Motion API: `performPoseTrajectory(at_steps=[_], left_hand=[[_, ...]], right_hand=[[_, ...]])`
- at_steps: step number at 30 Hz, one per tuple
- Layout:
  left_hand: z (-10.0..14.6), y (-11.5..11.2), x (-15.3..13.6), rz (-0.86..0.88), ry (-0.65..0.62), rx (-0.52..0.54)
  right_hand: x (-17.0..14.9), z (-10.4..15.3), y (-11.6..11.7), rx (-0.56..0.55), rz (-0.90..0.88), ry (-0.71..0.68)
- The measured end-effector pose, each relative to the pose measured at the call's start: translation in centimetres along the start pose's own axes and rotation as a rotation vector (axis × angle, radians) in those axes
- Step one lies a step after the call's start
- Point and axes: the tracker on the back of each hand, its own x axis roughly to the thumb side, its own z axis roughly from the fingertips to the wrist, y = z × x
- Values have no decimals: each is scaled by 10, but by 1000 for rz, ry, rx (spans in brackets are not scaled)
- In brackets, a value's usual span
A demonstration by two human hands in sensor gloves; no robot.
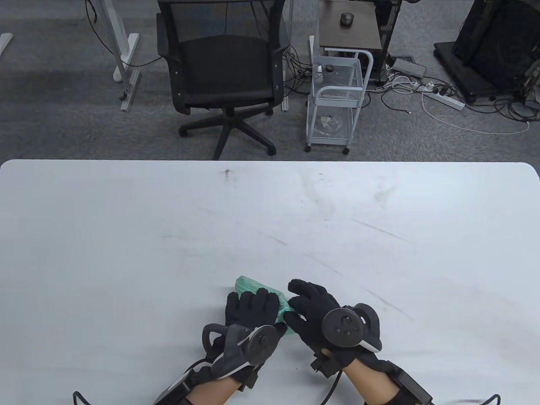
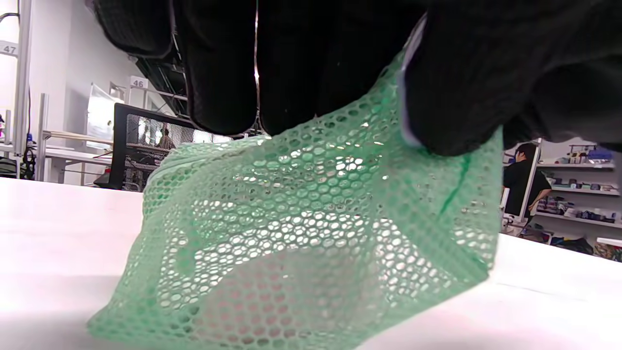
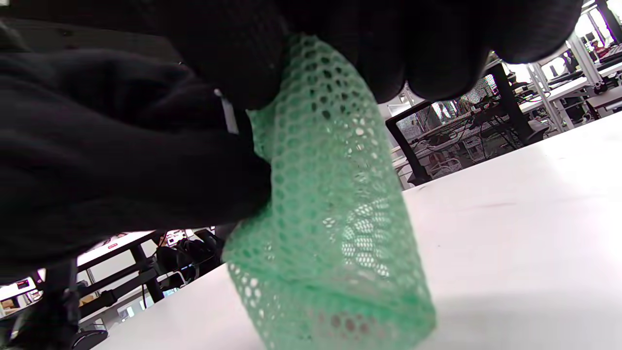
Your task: Take cleansing milk out of the toiletry bag
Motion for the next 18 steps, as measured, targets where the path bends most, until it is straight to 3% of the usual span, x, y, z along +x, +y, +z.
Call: performPoseTrajectory(at_steps=[18], left_hand=[[-1,9,-10,-15,28,78]], right_hand=[[-11,-3,-5,29,103,15]])
